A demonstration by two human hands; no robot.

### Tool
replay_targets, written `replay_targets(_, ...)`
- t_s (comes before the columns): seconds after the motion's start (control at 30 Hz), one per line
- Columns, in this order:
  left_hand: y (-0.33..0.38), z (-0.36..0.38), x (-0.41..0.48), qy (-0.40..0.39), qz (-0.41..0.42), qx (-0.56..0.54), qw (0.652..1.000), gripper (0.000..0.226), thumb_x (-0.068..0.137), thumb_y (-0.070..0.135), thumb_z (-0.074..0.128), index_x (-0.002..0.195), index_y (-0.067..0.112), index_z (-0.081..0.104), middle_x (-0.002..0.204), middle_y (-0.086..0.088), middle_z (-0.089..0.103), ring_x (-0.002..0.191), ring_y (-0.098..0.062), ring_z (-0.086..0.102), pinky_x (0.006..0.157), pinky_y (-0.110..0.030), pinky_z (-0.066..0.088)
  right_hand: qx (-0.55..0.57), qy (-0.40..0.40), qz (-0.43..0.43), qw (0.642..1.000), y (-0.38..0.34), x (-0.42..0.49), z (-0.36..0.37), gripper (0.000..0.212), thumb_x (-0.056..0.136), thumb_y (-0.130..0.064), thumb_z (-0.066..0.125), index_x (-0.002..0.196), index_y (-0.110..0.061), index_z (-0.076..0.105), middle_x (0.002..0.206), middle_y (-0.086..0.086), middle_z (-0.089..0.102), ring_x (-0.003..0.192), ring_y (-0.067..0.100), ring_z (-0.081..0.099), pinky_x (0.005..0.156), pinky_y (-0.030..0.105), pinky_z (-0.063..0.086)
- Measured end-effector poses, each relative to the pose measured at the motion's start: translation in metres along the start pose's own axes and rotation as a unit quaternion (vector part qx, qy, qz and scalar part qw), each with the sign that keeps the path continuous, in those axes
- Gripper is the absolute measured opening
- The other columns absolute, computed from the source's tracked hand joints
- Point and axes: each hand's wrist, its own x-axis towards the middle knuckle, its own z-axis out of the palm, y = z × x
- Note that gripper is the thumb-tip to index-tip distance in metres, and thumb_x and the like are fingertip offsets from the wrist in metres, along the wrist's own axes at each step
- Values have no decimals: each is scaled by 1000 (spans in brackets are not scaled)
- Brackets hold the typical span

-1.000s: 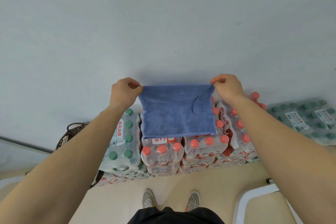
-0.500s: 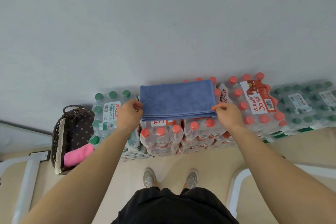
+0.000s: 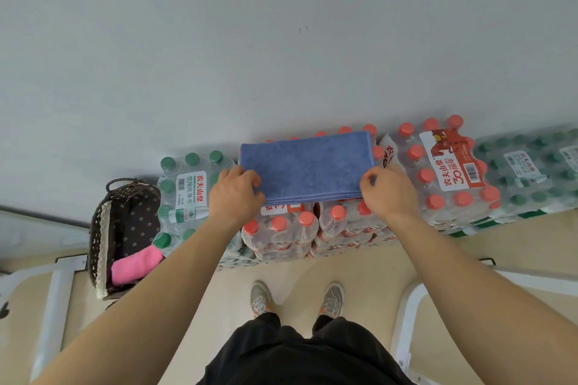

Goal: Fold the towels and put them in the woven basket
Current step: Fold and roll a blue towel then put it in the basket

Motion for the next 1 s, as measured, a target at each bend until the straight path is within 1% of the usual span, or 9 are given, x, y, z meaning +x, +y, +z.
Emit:
replay_targets(0.07,15,0,10,32,54,26,998,27,79,26,64,104,19,68,104,-3,60,98,-28,54,71,-38,48,-55,31,-91,994,-15,10,3,30,90,-33,54,112,-20,69,116,8,54,104,31,54,82,41,50)
replay_targets(0.13,33,5,22,47,114,41,991,40,81,28,62,119,16,64,123,-6,59,114,-31,53,86,-43,48,-109,26,-189,976,-35,21,11,46,88,-35,54,131,-19,59,129,10,51,116,34,49,93,47,46)
replay_targets(0.23,52,25,40,14,182,80,980,58,90,37,55,141,12,47,148,-10,44,139,-34,37,108,-54,37,-174,-12,-276,945,-56,36,32,65,92,-42,51,150,-14,37,154,13,33,139,33,35,108,48,36)
replay_targets(0.37,45,57,49,-37,192,95,976,69,99,53,28,155,14,20,163,-5,17,150,-28,16,119,-54,18,-206,-73,-271,938,-43,48,59,75,96,-56,32,158,-19,12,166,9,5,152,28,7,121,51,14)
replay_targets(0.47,27,67,47,-26,171,73,982,75,97,61,23,157,18,13,164,-1,7,152,-24,4,120,-49,8,-187,-53,-258,946,-23,50,61,80,92,-65,21,158,-22,14,165,8,7,152,28,8,121,52,12)
replay_targets(0.7,8,66,41,-14,110,74,991,77,96,66,17,157,23,4,165,-6,-2,151,-27,-4,122,-50,3,-177,-43,-178,967,0,52,52,87,88,-73,12,158,-22,1,165,12,-2,152,28,-4,121,51,3)
replay_targets(0.83,3,58,34,-31,69,86,993,74,96,65,11,157,23,0,164,-10,-5,150,-33,-7,120,-54,5,-194,-101,-156,963,-7,53,42,85,91,-72,15,156,-24,-12,164,9,-15,151,25,-16,121,52,-2)
replay_targets(0.93,0,49,25,-37,39,78,995,73,97,62,18,157,21,8,164,-11,-2,149,-39,2,120,-54,11,-207,-98,-135,964,-25,49,35,82,95,-62,29,157,-18,-3,165,11,-7,151,30,-8,120,54,-1)
replay_targets(1.0,-2,39,26,-40,16,37,998,69,96,56,31,153,17,21,164,-11,5,146,-39,19,117,-51,24,-197,-34,-179,963,-47,37,36,74,94,-48,44,155,-13,21,162,13,17,149,33,14,120,55,10)
